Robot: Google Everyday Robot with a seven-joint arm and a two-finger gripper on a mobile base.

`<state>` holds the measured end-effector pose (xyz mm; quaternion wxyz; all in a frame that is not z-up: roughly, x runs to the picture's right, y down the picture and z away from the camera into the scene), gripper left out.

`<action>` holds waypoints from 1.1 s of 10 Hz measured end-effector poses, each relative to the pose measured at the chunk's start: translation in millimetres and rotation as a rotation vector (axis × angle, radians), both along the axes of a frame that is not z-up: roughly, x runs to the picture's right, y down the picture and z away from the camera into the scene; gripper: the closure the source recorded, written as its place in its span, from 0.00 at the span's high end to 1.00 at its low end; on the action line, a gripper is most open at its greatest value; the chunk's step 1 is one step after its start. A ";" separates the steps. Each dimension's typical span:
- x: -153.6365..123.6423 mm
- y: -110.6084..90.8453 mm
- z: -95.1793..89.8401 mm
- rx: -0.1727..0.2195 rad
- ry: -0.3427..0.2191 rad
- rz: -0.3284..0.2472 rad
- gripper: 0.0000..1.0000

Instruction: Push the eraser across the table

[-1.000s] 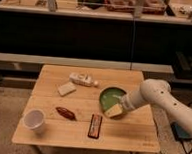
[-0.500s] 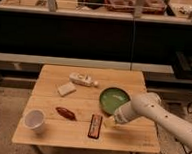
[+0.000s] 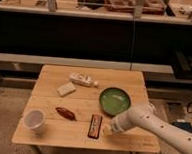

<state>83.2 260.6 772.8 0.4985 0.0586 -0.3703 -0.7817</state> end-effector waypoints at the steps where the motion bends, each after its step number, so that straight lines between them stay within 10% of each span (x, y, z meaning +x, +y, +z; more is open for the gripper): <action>1: -12.9 2.5 2.1 -0.001 -0.004 -0.006 0.14; 11: -58.9 -3.3 4.0 -0.022 0.003 0.004 0.10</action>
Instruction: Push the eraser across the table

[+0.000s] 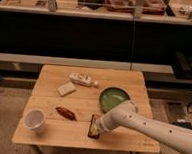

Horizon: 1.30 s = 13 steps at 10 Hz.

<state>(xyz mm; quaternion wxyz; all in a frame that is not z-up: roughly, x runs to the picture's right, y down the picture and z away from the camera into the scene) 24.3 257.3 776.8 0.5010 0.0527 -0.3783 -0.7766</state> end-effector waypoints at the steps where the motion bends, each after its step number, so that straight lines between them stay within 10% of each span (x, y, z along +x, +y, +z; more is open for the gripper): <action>1: 6.3 -1.8 2.3 -0.012 0.016 0.014 0.04; 8: 123.8 -6.8 42.6 -0.128 0.115 0.097 0.00; 13: 95.3 -27.0 16.7 -0.092 0.227 0.149 0.00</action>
